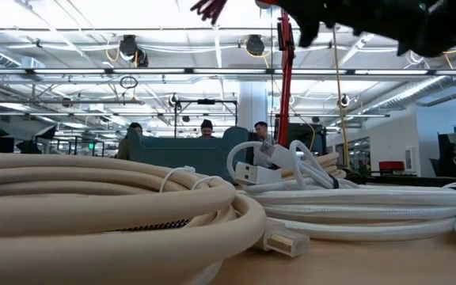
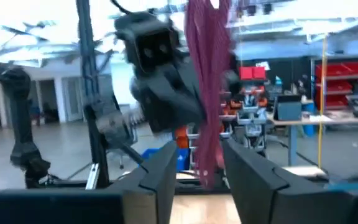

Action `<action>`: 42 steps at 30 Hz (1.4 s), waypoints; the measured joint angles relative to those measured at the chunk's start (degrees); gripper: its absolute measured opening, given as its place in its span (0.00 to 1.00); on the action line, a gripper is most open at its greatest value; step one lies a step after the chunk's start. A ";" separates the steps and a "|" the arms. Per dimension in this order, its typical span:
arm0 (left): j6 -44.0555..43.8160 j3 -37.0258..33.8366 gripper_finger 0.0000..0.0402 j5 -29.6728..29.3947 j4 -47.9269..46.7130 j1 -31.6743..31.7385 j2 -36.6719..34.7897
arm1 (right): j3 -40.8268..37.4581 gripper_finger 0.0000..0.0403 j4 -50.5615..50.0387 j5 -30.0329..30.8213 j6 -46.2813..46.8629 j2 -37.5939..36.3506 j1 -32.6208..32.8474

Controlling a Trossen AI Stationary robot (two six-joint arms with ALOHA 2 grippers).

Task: Pick & Place USB Port
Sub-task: Put the red charger cable into the transparent bin

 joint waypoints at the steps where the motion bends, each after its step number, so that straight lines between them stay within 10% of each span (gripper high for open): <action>1: -0.43 -0.04 0.02 1.34 -0.89 0.32 0.17 | 1.59 0.34 -2.11 -0.92 -1.13 0.00 0.05; 11: -3.33 -0.05 0.02 5.65 -4.59 1.50 1.69 | 6.91 0.48 -9.64 0.05 -5.58 3.33 1.84; 29: -0.35 -0.07 0.02 -4.15 -7.99 -2.65 -0.06 | 6.97 0.41 -2.49 0.96 -5.23 8.83 1.79; 42: -3.05 -0.07 0.02 2.51 -9.09 -2.31 0.51 | 6.97 0.42 -2.28 0.99 -4.86 8.81 1.77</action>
